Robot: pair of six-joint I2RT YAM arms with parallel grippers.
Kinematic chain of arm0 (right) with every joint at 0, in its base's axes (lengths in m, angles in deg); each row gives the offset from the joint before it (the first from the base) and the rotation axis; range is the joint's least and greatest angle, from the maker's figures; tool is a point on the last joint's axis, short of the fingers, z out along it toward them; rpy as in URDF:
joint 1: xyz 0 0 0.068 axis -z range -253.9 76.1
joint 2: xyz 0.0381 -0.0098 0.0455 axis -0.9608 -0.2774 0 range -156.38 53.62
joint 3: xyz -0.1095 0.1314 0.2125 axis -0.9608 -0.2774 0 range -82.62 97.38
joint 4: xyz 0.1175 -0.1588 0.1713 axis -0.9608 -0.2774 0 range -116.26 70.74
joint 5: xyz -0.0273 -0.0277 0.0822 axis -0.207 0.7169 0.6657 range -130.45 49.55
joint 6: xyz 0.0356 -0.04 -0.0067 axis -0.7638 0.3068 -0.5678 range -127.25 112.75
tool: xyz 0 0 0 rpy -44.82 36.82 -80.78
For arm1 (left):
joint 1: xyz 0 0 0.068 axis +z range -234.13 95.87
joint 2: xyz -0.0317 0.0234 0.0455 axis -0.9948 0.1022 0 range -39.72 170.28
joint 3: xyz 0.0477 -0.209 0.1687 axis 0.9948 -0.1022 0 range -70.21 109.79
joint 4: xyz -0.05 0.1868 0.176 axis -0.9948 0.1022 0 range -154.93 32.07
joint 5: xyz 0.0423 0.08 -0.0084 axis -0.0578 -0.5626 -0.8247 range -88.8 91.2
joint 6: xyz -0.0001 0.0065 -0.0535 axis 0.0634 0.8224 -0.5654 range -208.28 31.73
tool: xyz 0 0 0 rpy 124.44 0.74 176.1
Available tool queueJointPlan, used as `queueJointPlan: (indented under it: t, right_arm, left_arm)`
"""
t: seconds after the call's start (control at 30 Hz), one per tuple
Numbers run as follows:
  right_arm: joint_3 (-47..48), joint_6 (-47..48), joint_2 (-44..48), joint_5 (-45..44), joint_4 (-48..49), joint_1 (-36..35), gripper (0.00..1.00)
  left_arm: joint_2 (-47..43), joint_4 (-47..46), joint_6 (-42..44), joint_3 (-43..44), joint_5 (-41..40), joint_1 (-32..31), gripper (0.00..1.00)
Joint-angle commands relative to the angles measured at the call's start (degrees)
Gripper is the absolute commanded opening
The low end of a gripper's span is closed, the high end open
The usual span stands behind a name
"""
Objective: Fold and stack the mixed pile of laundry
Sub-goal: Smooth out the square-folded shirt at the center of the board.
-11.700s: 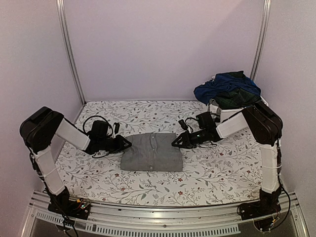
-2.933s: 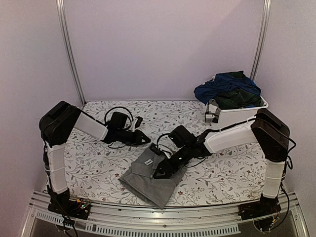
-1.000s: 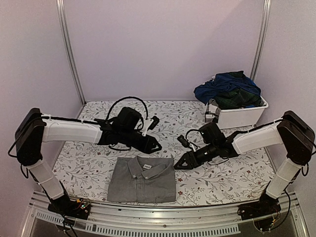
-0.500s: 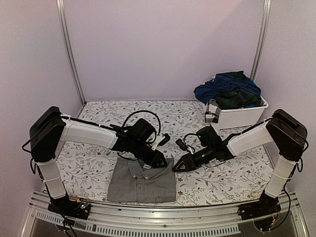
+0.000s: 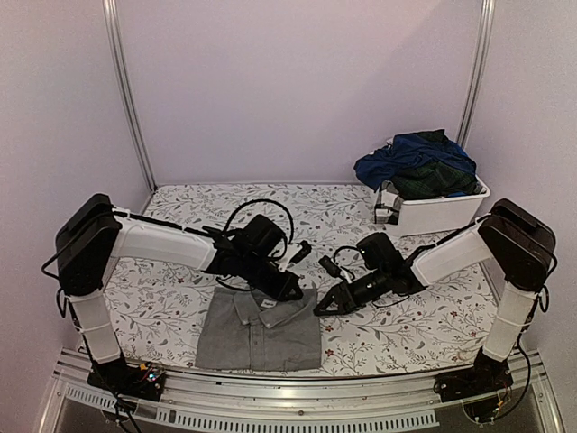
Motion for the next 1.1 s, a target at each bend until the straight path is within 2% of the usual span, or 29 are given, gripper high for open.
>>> queueJointPlan:
  t: [0.0,0.17,0.3,0.33,0.37,0.43,0.47,0.57,0.6,0.7,0.8,0.93,1.07]
  right_arm:
    - [1.1,-0.4,-1.2,1.0,2.0,-0.2,0.34]
    - [1.3,-0.6,-1.3,0.8,2.1,-0.1,0.26]
    - [1.7,-0.8,-1.0,-0.2,2.2,-0.2,0.13]
    - [1.8,-0.9,-1.0,-0.7,2.2,-0.2,0.09]
    - [2.0,-1.1,-1.0,-1.2,2.0,-0.2,0.06]
    - [2.3,-1.2,-0.8,-3.7,1.2,0.0,0.00]
    - [2.4,-1.3,-0.6,-4.8,0.5,0.1,0.00]
    - [2.2,-0.7,0.5,-7.1,-1.7,0.5,0.00]
    - [2.2,-0.1,1.0,-7.7,-2.7,0.6,0.01]
    - [2.6,2.1,2.5,-9.4,-5.9,0.6,0.25]
    - [4.1,3.1,2.8,-9.8,-7.3,0.6,0.41]
    - [7.7,3.9,0.0,-8.2,-7.9,0.7,0.45]
    - [10.8,3.7,-3.8,-6.9,-8.2,0.7,0.48]
  left_arm:
    - [-7.4,-4.5,-2.0,-3.2,-5.9,1.0,0.00]
    - [-11.8,-8.8,-3.5,-7.0,-12.2,2.8,0.00]
    - [-9.5,-9.5,-3.4,-6.2,-12.0,3.6,0.00]
    - [-8.7,-8.9,-3.5,-5.8,-12.4,3.8,0.07]
    - [-8.3,-8.3,-3.7,-5.6,-13.1,4.0,0.20]
    - [-9.7,-8.5,-5.2,-7.3,-15.1,4.8,0.38]
    - [-11.3,-9.1,-6.1,-8.9,-15.8,5.6,0.42]
    - [-18.1,-10.2,-8.6,-15.2,-15.1,9.2,0.45]
    - [-21.4,-10.1,-9.1,-17.3,-15.0,10.3,0.46]
    - [-28.9,-7.5,-10.9,-23.5,-16.4,12.2,0.52]
    - [-34.3,-4.6,-13.7,-29.1,-15.4,14.9,0.53]
    - [-37.6,-3.4,-16.5,-34.8,-14.3,17.4,0.55]
    - [-36.1,-5.4,-18.3,-37.1,-11.2,21.0,0.59]
